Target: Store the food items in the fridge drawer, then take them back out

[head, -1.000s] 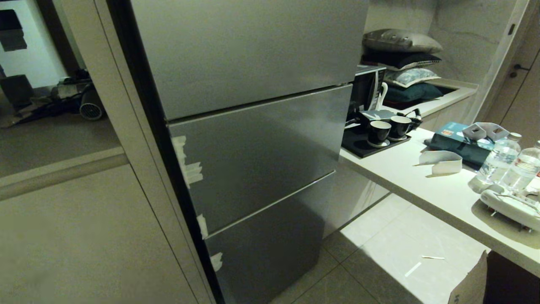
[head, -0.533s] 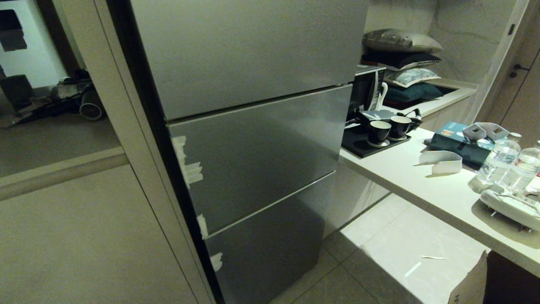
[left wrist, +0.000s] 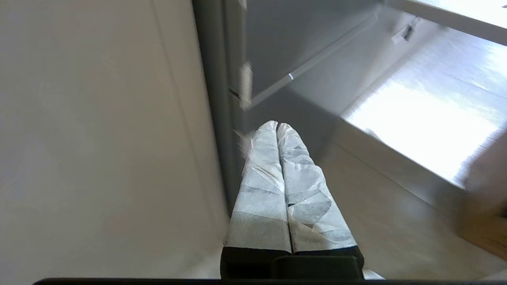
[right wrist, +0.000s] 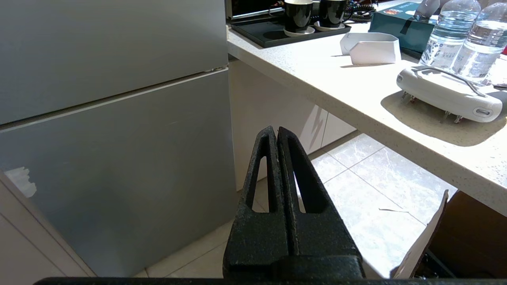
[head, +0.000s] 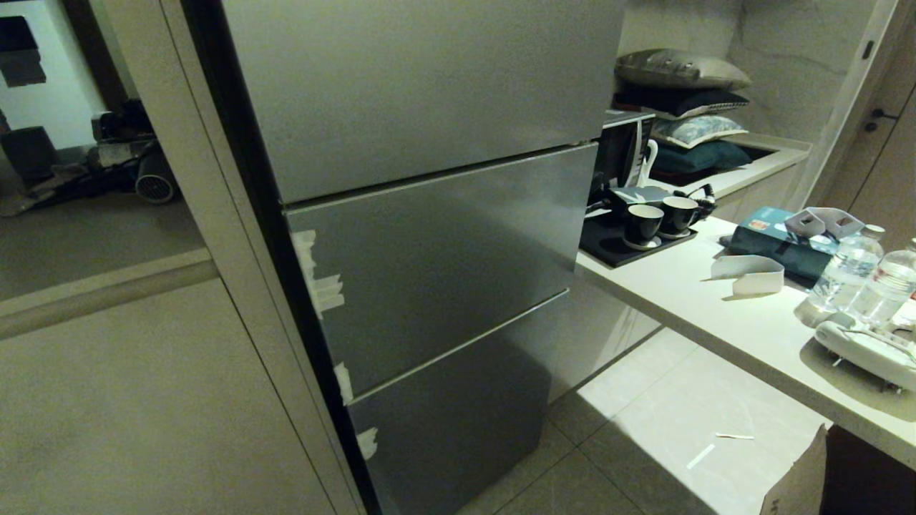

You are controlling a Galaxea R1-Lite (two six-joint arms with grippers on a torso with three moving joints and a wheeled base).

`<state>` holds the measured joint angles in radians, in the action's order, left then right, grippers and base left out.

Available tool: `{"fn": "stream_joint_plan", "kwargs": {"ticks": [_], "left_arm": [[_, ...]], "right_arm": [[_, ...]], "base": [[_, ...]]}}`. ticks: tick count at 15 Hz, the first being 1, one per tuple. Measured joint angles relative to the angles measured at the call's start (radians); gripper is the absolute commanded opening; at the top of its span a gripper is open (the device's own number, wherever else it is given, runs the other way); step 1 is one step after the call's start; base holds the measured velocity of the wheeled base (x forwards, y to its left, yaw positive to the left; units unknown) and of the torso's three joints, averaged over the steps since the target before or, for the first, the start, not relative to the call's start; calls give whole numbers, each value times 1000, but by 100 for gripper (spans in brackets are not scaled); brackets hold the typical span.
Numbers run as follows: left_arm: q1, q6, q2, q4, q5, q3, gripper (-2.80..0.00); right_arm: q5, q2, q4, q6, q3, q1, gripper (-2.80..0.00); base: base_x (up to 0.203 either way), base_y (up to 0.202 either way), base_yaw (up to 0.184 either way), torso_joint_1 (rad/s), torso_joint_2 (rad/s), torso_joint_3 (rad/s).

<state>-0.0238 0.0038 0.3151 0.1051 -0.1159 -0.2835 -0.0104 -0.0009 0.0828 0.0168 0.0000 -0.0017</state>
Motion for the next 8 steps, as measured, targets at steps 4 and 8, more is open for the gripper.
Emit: {"fn": "stream_joint_plan", "kwargs": {"ticks": [4, 8], "left_arm": [[-3, -81, 358, -219, -1, -60, -280], [56, -106, 680, -381, 23, -168, -280]], "right_arm": [[0, 0, 0, 0, 0, 0, -280], [0, 0, 0, 0, 0, 0, -280]], "base": [[0, 0, 0, 0, 0, 0], [0, 0, 0, 0, 0, 0]]}}
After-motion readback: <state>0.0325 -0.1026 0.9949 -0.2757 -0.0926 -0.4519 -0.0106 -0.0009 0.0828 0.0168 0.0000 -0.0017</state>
